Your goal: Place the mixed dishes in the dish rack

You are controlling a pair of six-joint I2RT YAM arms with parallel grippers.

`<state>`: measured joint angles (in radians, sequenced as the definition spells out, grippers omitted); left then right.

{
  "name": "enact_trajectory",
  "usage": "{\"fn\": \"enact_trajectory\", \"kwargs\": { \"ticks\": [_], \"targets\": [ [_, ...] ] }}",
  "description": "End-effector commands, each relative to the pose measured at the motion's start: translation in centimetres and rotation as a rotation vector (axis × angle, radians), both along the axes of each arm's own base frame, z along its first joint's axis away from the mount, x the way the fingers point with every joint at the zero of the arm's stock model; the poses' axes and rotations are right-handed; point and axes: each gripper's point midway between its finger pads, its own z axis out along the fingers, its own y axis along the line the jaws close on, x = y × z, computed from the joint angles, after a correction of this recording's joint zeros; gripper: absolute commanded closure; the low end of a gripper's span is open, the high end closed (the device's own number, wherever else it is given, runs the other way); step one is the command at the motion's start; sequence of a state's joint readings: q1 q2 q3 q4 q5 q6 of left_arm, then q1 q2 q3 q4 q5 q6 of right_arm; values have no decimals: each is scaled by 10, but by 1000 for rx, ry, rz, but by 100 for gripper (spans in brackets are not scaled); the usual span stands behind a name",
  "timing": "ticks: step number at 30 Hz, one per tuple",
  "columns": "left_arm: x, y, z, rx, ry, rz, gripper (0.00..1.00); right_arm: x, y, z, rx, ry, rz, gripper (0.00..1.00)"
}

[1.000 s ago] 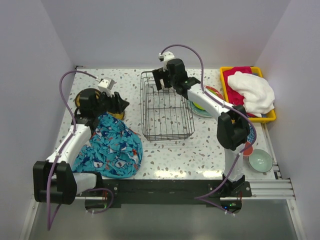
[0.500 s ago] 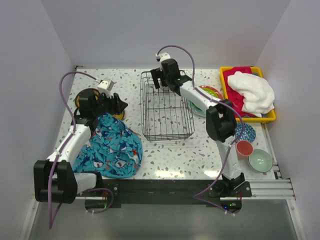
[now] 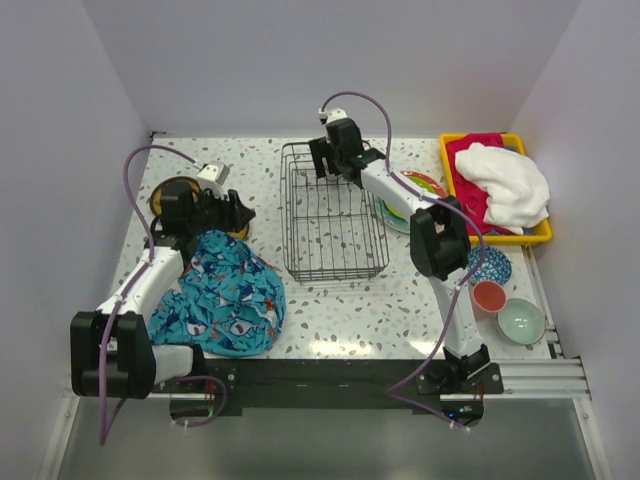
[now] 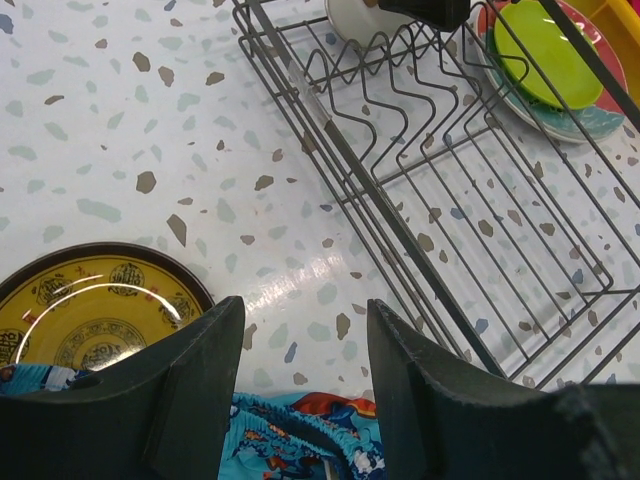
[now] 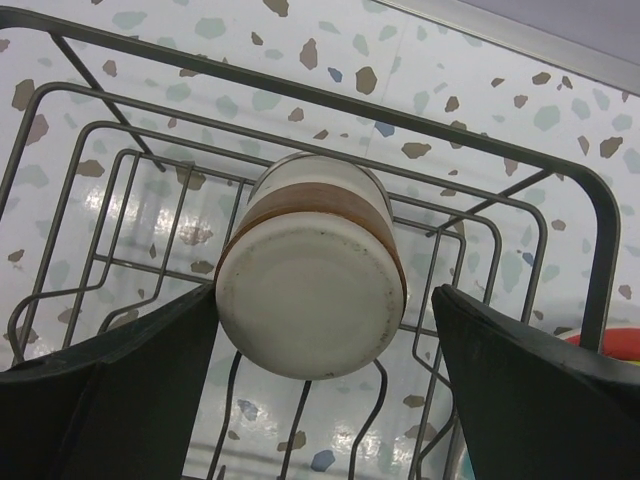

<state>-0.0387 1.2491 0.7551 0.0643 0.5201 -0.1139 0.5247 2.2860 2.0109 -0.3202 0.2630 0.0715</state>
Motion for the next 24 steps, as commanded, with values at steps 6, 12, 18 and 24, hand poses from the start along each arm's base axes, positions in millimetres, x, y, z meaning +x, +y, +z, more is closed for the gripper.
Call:
{"fn": "enact_trajectory", "kwargs": {
  "ticks": [6, 12, 18, 24],
  "targets": [
    [3, 2, 3, 1, -37, -3, 43, 4, 8, 13, 49, -14, 10, 35],
    [0, 1, 2, -13, -41, -2, 43, 1, 7, 45, 30, -46, 62, 53],
    [-3, -1, -1, -30, -48, -3, 43, -6, 9, 56, 19, 21, 178, 63],
    [-8, -2, -4, -41, -51, -9, 43, -8, 8, 40, -21, 89, 219, 62]
  ]
}}
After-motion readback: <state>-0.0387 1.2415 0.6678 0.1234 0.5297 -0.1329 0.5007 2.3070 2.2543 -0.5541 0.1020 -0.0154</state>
